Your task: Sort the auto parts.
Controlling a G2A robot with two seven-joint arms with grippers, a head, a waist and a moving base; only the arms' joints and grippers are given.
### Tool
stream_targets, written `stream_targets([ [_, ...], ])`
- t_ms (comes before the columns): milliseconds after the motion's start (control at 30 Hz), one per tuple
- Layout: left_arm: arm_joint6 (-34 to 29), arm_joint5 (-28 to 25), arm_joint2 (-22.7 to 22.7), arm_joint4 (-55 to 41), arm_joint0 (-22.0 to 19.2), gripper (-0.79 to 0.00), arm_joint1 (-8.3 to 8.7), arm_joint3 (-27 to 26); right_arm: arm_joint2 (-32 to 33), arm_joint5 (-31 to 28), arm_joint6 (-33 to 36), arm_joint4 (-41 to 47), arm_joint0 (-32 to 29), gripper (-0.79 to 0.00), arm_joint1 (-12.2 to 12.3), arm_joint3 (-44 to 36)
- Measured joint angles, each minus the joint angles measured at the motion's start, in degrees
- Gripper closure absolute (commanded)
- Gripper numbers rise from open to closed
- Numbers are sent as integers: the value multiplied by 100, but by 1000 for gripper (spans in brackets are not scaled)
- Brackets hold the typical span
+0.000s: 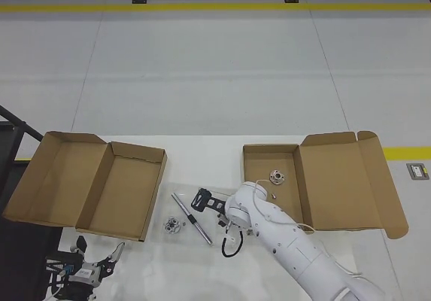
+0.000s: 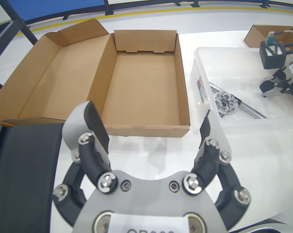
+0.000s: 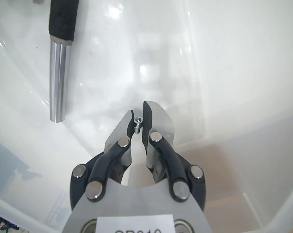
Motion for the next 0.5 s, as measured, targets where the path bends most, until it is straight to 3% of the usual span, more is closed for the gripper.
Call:
stream_targets([
  [233,0,0,0,0,0,-785,0,0,932,-382,-850,387,-354,0,339,-752],
  [500,0,0,0,0,0,-785,0,0,2603,-1381,-1764,1206,-1623,0,877,-2440],
])
